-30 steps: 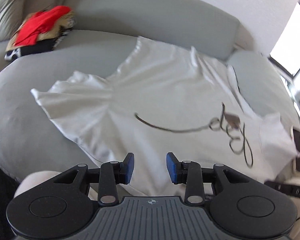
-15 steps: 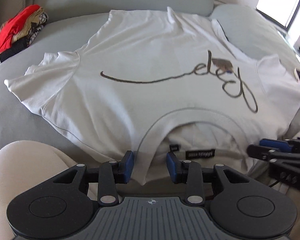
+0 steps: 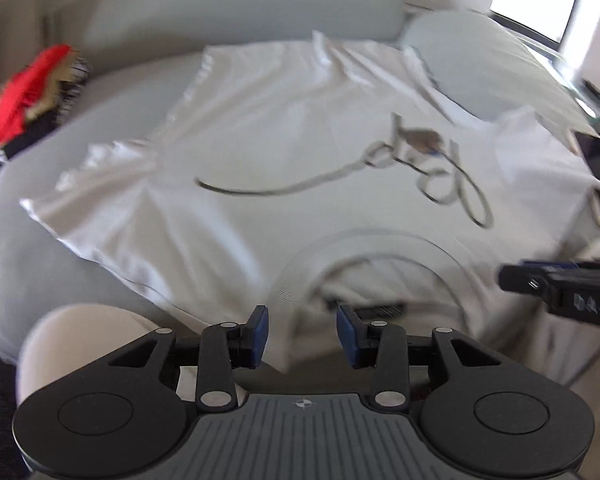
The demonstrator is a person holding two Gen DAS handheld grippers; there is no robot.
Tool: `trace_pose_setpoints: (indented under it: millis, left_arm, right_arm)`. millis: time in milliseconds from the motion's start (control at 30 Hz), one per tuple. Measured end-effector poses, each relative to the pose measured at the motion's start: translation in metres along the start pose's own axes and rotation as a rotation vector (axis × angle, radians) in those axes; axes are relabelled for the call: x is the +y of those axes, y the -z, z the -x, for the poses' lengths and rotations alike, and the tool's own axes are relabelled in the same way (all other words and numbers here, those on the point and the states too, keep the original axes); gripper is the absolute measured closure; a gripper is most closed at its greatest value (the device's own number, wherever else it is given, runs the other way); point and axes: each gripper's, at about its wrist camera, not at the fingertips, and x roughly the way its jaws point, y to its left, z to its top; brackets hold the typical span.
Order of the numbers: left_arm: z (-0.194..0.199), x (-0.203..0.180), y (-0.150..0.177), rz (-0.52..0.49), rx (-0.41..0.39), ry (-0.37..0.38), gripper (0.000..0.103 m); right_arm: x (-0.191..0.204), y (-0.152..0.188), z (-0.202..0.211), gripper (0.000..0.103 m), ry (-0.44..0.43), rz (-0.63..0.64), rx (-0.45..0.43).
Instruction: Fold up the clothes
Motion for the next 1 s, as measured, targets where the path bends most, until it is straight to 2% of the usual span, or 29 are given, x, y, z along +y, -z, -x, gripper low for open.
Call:
trace_pose_setpoints:
  millis: [33, 133, 233, 333, 400, 467, 533, 600, 667, 800, 867, 900, 1000]
  left_arm:
    - [-0.002, 0.004, -0.003, 0.018, -0.008, -0.037, 0.064]
    - [-0.015, 0.012, -0.005, 0.057, 0.005, -0.073, 0.063]
    - [-0.027, 0.011, 0.001, 0.053, 0.043, -0.069, 0.063]
    - [-0.025, 0.009, 0.003, 0.034, 0.042, -0.071, 0.063]
    - [-0.025, 0.01, 0.003, 0.036, 0.076, -0.055, 0.063]
    - [-0.029, 0.005, 0.005, -0.001, 0.135, -0.038, 0.063]
    - [-0.026, 0.0, 0.008, -0.025, 0.157, -0.005, 0.062]
    - [-0.02, -0.002, 0.007, -0.033, 0.157, 0.027, 0.063]
    - [-0.009, 0.002, -0.003, -0.001, 0.131, 0.079, 0.062]
    - [0.026, 0.016, -0.037, 0.024, 0.013, 0.088, 0.062]
    - [0.048, 0.027, -0.06, 0.048, -0.066, 0.098, 0.059]
    - [0.058, 0.034, -0.072, 0.062, -0.105, 0.101, 0.057]
    - [0.084, 0.052, -0.115, 0.103, -0.236, 0.073, 0.048]
  right_arm:
    - [-0.001, 0.0, -0.004, 0.078, 0.009, 0.002, 0.004]
    - [-0.005, 0.005, -0.017, 0.078, 0.017, -0.015, 0.031]
    - [-0.008, 0.009, -0.018, 0.078, 0.02, -0.024, 0.077]
    - [-0.012, 0.014, -0.019, 0.078, 0.02, -0.045, 0.145]
    - [-0.016, 0.016, -0.018, 0.075, 0.004, -0.084, 0.186]
    - [-0.017, 0.014, -0.011, 0.075, -0.027, -0.108, 0.175]
    - [-0.016, 0.005, 0.002, 0.073, -0.064, -0.124, 0.138]
    - [-0.013, -0.009, 0.02, 0.064, -0.118, -0.139, 0.086]
    - [-0.01, -0.028, 0.041, 0.056, -0.162, -0.133, 0.023]
    - [-0.009, -0.076, 0.088, 0.043, -0.214, -0.112, -0.122]
    - [-0.013, -0.103, 0.105, 0.034, -0.203, -0.113, -0.195]
    - [-0.015, -0.117, 0.113, 0.026, -0.196, -0.114, -0.232]
    - [-0.024, -0.155, 0.116, 0.024, -0.153, -0.111, -0.305]
